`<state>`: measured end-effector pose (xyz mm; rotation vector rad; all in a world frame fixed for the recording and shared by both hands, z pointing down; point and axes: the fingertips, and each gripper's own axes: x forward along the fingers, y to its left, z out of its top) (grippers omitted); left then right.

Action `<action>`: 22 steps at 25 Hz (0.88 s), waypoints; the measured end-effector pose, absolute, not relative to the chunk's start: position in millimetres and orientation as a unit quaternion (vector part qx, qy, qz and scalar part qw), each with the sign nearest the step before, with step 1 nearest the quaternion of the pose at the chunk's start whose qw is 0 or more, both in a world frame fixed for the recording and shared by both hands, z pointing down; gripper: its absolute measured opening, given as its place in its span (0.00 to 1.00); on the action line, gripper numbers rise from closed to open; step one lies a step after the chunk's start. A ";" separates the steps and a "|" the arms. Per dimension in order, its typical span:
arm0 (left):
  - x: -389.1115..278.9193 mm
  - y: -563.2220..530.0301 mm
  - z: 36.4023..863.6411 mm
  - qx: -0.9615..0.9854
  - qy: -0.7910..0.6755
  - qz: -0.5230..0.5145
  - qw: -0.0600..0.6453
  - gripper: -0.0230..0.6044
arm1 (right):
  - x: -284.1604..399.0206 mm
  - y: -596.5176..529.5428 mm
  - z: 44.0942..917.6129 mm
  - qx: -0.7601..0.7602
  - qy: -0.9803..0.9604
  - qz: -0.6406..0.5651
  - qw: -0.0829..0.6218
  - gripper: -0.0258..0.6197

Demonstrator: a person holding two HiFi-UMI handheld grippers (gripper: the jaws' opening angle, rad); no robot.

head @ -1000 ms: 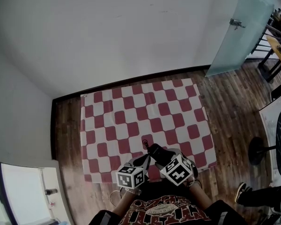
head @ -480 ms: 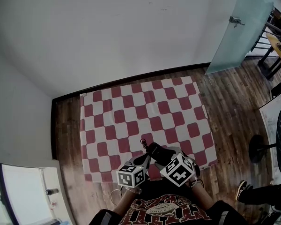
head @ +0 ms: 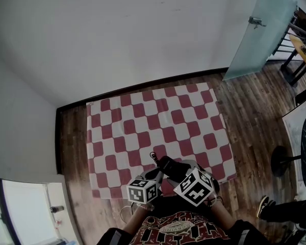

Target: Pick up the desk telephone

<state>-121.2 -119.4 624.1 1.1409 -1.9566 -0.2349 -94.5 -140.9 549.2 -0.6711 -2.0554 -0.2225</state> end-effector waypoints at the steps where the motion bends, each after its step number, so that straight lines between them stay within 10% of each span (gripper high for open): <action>1: -121.3 -119.5 624.5 0.455 -0.780 -0.094 0.419 0.05 | -94.8 -140.5 546.9 -0.274 -0.837 -0.092 0.464 0.48; 22: -119.1 -122.4 628.9 0.458 -0.775 -0.089 0.426 0.05 | -89.6 -129.7 506.9 -0.302 -0.832 -0.105 0.453 0.48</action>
